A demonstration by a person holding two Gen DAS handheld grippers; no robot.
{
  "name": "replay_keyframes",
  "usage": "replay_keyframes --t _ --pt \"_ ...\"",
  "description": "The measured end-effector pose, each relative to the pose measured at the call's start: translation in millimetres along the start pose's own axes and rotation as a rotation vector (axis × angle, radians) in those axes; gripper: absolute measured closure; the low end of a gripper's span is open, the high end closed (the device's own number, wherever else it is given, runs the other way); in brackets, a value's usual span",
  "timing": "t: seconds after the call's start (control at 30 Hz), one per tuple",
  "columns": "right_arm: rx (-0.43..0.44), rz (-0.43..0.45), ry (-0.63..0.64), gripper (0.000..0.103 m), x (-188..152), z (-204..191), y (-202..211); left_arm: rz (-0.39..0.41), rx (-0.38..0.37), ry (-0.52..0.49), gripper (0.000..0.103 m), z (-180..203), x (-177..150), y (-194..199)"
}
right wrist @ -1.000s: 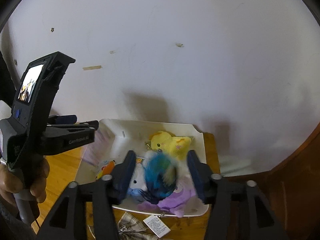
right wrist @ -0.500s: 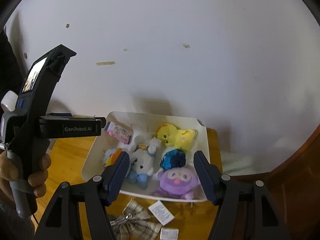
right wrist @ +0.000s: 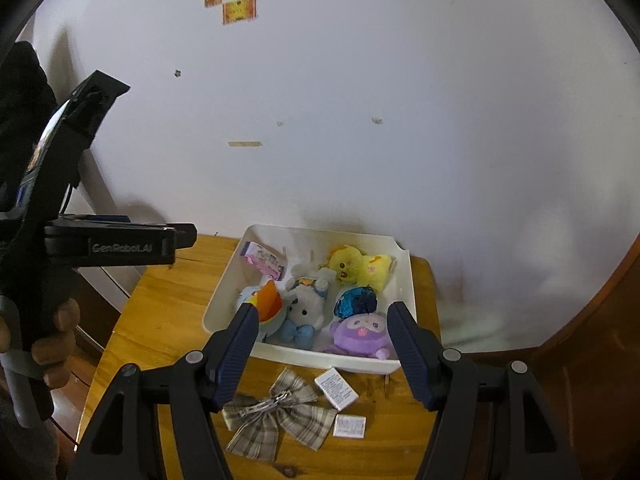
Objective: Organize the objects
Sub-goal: 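Withdraw both grippers and move them toward the plaid bow and boxes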
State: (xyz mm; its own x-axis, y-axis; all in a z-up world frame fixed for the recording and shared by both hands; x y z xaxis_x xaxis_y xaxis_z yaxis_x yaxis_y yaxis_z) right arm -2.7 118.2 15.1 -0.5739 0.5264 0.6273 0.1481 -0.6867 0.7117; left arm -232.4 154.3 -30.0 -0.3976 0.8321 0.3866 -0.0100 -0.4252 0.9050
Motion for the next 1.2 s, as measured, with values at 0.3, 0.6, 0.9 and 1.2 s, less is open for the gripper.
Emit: replay_keyframes --t 0.3,0.6,0.9,1.2 --pt "0.018 0.042 0.0 0.035 -19.5 -1.5 42.1 0.034 -0.004 -0.04 0.006 3.7 -32.8 47.4" --pt "0.024 0.086 0.003 0.03 -44.7 4.1 79.0 0.045 -0.004 -0.082 0.004 5.7 -77.2 77.6" --pt "0.023 0.072 -0.001 0.03 -72.5 14.8 86.4 0.017 -0.013 -0.122 0.004 7.5 -115.2 77.1" --pt "0.025 0.003 -0.051 0.03 -93.1 38.8 56.5 0.01 -0.012 -0.202 0.004 20.4 -141.7 49.8"
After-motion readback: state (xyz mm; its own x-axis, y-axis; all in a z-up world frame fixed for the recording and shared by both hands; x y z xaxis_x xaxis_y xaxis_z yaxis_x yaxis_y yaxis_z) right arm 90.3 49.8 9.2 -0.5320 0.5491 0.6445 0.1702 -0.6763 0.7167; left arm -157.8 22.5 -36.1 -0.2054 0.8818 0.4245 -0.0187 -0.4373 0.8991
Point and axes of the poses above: each gripper's, at about its wrist camera, not at the fingertips, and y roughly against the way its jaws point, z to its right, x to its top, the point moved 8 cm from there along -y, roughly the way its jaws point, and after that the axes turned 13 degrees about -z, right-handed, at the moved point
